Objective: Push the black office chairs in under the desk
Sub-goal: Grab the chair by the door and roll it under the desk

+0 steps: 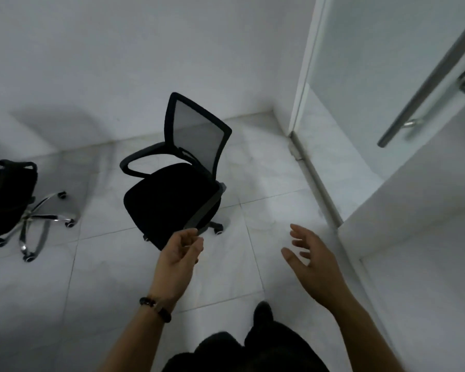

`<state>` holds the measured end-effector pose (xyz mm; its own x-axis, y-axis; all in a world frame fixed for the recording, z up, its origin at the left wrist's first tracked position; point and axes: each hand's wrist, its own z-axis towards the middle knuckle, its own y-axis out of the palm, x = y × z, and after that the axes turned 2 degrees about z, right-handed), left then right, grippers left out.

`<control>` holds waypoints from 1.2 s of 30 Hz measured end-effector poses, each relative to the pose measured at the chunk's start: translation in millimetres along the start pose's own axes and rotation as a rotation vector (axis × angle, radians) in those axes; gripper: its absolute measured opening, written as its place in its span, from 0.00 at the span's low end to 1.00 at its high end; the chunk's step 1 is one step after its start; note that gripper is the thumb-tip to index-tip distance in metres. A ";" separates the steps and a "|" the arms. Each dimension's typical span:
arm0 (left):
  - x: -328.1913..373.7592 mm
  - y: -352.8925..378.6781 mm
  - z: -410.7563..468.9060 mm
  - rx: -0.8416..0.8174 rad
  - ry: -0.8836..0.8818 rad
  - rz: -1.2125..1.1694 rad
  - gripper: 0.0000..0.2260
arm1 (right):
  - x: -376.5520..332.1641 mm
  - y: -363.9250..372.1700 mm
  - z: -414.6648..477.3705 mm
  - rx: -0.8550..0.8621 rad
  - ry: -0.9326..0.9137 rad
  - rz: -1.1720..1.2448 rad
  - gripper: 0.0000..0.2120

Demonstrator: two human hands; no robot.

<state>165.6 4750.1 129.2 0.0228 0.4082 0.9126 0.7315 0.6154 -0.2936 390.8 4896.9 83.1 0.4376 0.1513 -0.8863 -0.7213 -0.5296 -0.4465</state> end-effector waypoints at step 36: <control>144.4 112.8 637.2 1.045 -0.706 -0.297 0.12 | -152.5 200.9 889.3 -1.495 -0.593 -0.526 0.22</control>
<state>-182.8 5308.1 46.5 -0.6441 0.2345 0.7281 -0.2363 0.8442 -0.4810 -298.3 5509.8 19.5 -0.0498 0.6411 -0.7659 0.6805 -0.5395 -0.4958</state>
